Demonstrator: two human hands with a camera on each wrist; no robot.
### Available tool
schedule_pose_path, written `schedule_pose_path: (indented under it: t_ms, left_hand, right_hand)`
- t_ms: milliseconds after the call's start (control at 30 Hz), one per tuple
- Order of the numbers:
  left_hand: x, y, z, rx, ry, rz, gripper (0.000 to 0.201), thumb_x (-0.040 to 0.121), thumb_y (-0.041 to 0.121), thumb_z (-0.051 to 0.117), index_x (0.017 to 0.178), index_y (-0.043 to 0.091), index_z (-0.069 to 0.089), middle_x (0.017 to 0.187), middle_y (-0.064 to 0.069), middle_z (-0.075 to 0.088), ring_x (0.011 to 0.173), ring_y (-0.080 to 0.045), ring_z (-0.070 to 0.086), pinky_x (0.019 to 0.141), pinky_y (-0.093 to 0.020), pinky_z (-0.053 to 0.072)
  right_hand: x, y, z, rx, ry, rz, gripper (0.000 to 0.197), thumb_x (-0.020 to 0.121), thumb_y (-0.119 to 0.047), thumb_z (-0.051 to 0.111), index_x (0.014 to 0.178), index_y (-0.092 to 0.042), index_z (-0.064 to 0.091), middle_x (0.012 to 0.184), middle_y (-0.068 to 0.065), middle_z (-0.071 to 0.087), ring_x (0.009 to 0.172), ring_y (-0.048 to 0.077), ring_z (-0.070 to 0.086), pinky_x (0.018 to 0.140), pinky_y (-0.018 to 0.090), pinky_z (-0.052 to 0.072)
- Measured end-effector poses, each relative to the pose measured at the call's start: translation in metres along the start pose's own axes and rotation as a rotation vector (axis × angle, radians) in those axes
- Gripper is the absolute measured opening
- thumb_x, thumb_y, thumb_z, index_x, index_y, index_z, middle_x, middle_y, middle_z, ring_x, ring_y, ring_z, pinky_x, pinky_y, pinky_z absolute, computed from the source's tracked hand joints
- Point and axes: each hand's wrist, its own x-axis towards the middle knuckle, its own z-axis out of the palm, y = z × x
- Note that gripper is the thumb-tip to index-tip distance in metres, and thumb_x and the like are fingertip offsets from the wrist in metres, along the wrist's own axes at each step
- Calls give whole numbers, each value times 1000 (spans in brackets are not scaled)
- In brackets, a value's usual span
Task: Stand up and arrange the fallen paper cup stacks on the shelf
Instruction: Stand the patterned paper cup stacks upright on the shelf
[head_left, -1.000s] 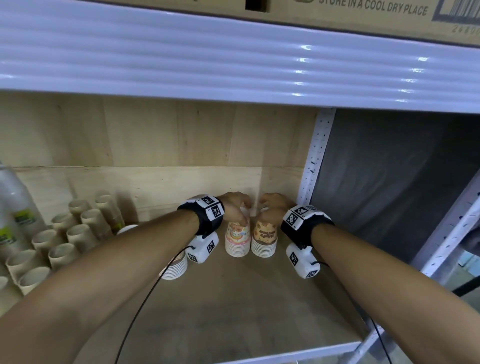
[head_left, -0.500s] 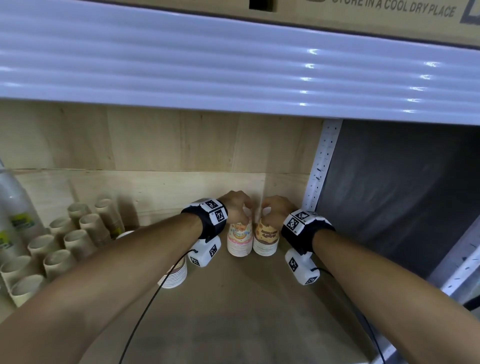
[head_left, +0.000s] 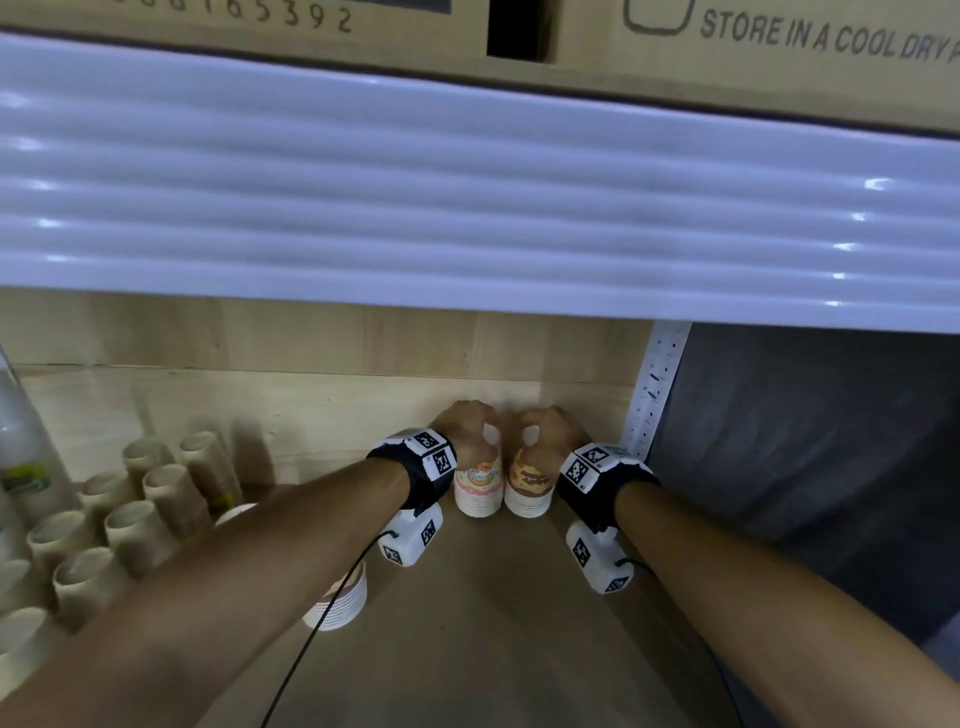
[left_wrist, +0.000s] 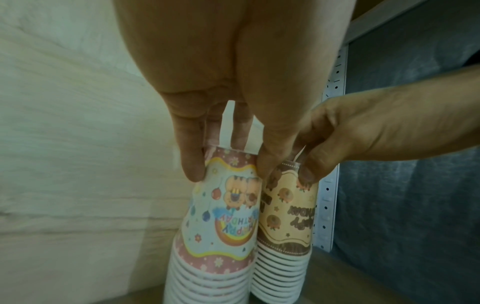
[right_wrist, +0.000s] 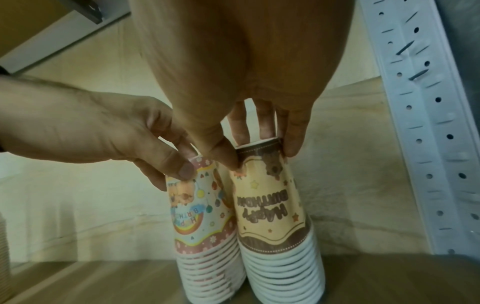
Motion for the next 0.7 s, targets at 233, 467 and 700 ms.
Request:
schedule_pose_path:
  t_ms: [233,467,700]
  left_hand:
    - [9,-2,8,4,-16,-14,7,80,19,66,80,12,64,93,-9,70,83,-25,66,60,-26,44]
    - [12,-7,15,-43,16,-35,13,80,23,70,87,20,60,102,-5,65,93,-25,63,67,-26,44]
    - [4,-11,6,-47,49,-22,54,85,30,68,134,14,52,135,-9,51,119,-28,54,88,-30,46]
  right_hand:
    - [-5,-4,-8,2,-64,-34,21,71,-31,51,55,-33,36,82,-7,51,83,16,52,72,28,42]
    - [-10,-8,-14,23,-63,-15,29,76,-12,57,54,-25,43,77,-4,59,84,25,64,78,36,54]
    - [-12,-5,-15,26,-49,29,13,68,-32,53,73,-23,59,93,1,67,92,23,64,76,31,52]
